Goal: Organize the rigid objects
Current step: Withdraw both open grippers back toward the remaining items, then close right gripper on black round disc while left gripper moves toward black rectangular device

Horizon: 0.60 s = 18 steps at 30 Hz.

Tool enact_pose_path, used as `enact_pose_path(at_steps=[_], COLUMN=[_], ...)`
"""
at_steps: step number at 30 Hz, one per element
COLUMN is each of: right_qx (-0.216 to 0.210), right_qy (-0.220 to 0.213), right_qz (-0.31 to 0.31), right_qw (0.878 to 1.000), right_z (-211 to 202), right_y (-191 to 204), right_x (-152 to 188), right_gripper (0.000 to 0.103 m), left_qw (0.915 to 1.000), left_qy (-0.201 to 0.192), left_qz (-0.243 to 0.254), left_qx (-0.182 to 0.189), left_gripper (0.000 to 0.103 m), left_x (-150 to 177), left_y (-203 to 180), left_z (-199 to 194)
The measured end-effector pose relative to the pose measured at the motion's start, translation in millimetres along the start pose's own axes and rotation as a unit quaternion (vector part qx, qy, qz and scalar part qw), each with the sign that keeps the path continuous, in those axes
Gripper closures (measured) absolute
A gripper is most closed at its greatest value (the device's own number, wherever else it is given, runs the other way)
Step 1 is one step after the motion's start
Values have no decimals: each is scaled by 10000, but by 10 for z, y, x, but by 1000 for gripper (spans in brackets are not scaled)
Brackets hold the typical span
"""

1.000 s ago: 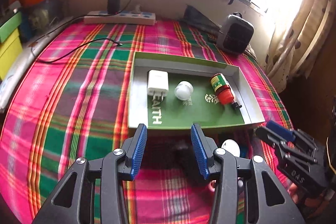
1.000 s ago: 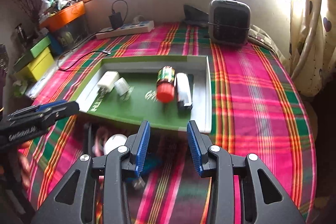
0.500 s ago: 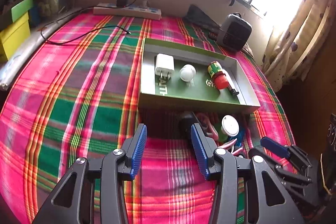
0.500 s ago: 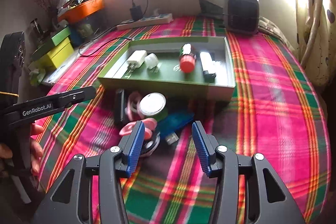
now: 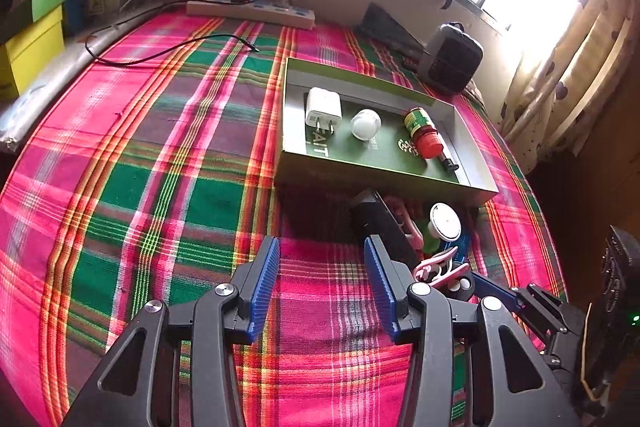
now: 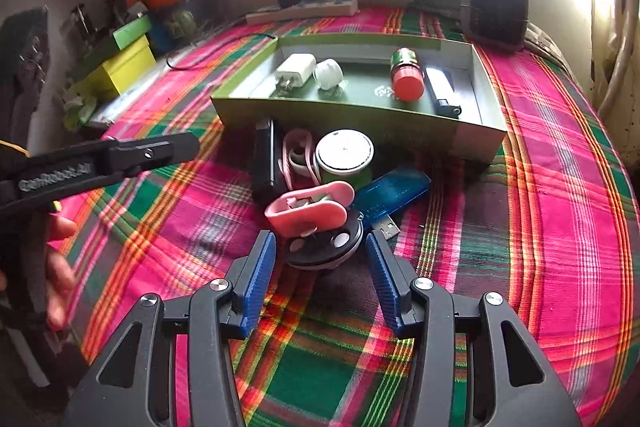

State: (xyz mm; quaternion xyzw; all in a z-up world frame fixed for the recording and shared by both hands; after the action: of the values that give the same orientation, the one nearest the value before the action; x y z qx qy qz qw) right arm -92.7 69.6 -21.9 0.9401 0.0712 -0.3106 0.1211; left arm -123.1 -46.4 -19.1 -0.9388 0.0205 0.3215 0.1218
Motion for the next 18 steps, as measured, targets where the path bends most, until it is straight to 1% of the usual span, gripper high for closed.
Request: enact_pose_path(at_steps=[7, 11, 15, 17, 18], right_qx=[218, 166, 225, 233, 244], right_qy=[50, 12, -88, -110, -117], right_qz=[-52, 3, -33, -40, -57], right_qw=[9997, 9999, 9997, 9997, 9996], right_z=[70, 46, -1, -17, -23], right_y=[-19, -43, -72, -89, -96], right_x=[5, -4, -6, -5, 2], right_gripper=[55, 55, 55, 56, 58], left_qw=[10000, 10000, 9999, 9999, 9999], left_qy=[3, 33, 55, 66, 74], left_qz=[-16, -14, 12, 28, 41], left_qx=[25, 52, 91, 104, 107], left_gripper=[59, 59, 59, 59, 59], left_x=[1, 5, 7, 14, 15], left_y=[18, 5, -41, -63, -78], left_z=[8, 21, 39, 47, 52])
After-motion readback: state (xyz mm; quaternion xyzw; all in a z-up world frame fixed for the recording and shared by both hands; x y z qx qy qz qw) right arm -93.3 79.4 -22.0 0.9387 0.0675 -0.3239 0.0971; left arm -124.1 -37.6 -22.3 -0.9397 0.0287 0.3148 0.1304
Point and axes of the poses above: each gripper's, at about its wrist camera, not at the fingertips, and z roughly the way its jaws point, y to its left, x to its underside, the point moved 7 cm from there along z, roughly the way its jaws point, and after that the axes turned 7 degrees about z, right-handed, at the moved point
